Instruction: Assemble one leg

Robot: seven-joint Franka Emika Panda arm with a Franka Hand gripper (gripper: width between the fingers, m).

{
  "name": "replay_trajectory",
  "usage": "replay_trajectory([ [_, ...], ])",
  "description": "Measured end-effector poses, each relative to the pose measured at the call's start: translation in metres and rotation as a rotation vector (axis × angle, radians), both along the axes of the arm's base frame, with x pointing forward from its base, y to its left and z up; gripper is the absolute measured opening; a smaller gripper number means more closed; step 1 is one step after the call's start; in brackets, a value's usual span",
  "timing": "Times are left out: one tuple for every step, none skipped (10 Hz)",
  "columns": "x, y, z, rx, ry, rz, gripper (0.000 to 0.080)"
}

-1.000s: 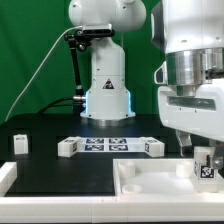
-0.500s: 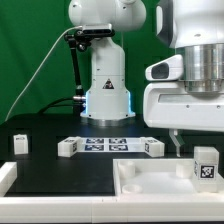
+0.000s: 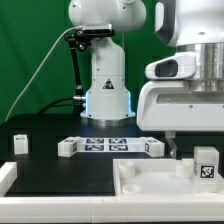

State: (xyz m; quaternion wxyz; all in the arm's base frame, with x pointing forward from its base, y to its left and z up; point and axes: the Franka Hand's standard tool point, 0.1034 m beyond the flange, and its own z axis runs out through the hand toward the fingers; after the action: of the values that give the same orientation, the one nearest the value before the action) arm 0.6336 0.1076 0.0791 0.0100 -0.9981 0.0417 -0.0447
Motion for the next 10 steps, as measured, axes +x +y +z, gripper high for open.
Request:
replay_trajectory([
  [0.0000, 0.0004, 0.0001, -0.003, -0.001, 0.011, 0.0637],
  [0.0001, 0.0002, 0.0001, -0.002, -0.001, 0.007, 0.0637],
  [0.0001, 0.0000, 0.0001, -0.003, -0.001, 0.007, 0.0456],
  [0.0002, 0.0001, 0.0001, -0.003, -0.002, 0.007, 0.0289],
  [0.0001, 0.0000, 0.0000, -0.001, -0.001, -0.012, 0.0289],
  [0.0001, 0.0000, 0.0000, 0.001, -0.001, -0.037, 0.0291],
  [-0.0001, -0.0007, -0.0003, 0.001, 0.000, -0.037, 0.0291],
  [0.0008, -0.0034, -0.0006, 0.026, -0.009, -0.146, 0.0291],
  [0.0017, -0.0064, -0.0008, 0.049, -0.023, -0.261, 0.0291],
  [0.0018, -0.0095, -0.0008, 0.074, -0.024, -0.407, 0.0291],
])
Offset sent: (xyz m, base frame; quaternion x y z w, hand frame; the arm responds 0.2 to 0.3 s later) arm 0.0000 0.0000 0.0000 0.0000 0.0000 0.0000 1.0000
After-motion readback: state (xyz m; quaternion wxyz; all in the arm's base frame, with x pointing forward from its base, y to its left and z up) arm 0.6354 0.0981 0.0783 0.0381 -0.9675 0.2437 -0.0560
